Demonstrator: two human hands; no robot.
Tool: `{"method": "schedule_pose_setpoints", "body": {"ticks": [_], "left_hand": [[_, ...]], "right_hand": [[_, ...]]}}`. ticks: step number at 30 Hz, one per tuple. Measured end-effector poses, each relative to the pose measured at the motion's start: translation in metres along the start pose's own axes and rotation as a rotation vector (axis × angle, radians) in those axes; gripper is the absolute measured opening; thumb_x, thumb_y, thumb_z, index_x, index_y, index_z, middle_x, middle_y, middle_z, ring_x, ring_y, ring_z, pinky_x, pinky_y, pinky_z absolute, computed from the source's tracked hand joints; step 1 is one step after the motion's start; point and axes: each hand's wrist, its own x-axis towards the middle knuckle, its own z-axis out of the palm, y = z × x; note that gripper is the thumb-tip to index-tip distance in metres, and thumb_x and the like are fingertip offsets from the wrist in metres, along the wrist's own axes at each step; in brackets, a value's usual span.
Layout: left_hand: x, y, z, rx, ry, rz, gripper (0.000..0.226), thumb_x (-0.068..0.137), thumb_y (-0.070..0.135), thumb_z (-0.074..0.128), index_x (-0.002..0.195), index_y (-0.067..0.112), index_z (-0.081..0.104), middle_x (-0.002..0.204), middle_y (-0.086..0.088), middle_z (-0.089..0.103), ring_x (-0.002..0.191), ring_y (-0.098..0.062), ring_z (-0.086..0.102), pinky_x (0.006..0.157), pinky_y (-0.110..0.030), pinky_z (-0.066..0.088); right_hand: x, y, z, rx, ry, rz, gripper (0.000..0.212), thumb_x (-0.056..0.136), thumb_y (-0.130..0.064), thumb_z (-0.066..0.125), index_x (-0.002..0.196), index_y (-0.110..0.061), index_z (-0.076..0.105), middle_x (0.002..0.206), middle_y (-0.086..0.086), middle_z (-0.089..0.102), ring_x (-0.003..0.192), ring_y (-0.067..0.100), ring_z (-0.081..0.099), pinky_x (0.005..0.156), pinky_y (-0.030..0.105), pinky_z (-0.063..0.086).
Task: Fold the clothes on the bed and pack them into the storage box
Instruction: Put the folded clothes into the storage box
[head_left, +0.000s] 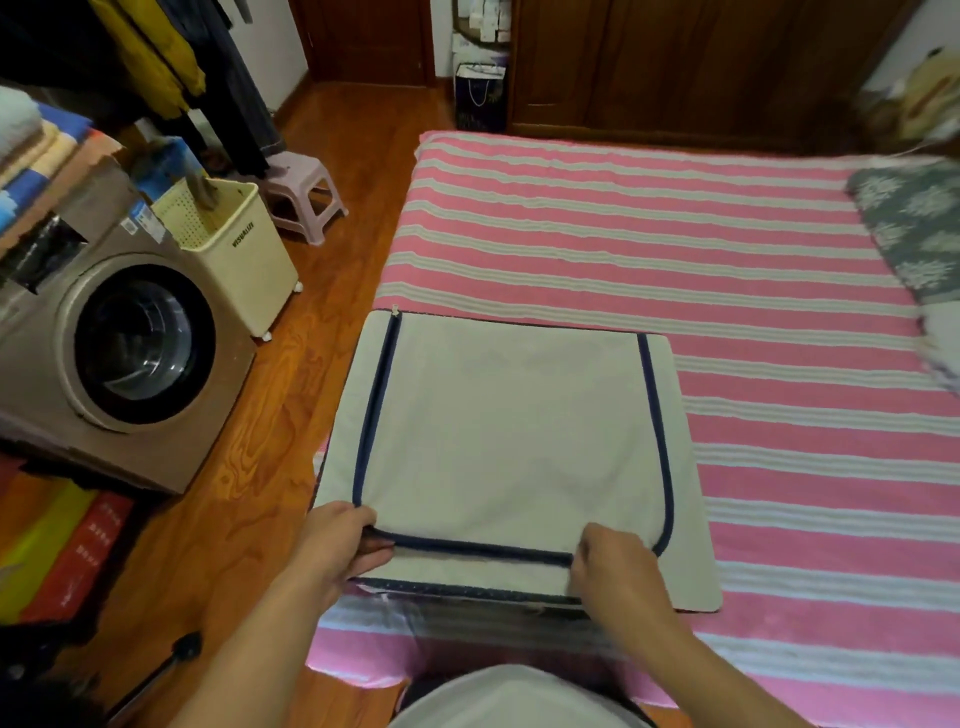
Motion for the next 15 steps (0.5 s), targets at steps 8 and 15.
{"method": "schedule_pose_setpoints", "body": {"ticks": [8,15], "left_hand": [[0.012,0.021,-0.027,0.140,-0.173,0.041,0.020,0.103,0.018,0.058,0.097,-0.002,0.055,0.075,-0.018,0.057,0.057,-0.026,0.059,0.056,-0.034,0.051],[0.078,0.067,-0.048,0.692,0.082,0.456,0.014,0.102,0.028,0.052,0.094,0.016,0.053,0.085,-0.007,0.062,0.078,-0.029,0.062,0.067,-0.038,0.050]], "right_hand": [[0.049,-0.126,-0.021,0.037,-0.356,-0.123,0.021,0.094,-0.024,0.058,0.096,-0.008,0.070,0.091,0.007,0.073,0.082,0.024,0.071,0.079,0.035,0.060],[0.221,-0.261,-0.061,0.094,0.114,-0.428,0.029,0.100,-0.014,0.047,0.122,-0.010,0.065,0.124,0.016,0.063,0.110,0.037,0.061,0.089,0.038,0.050]]}}
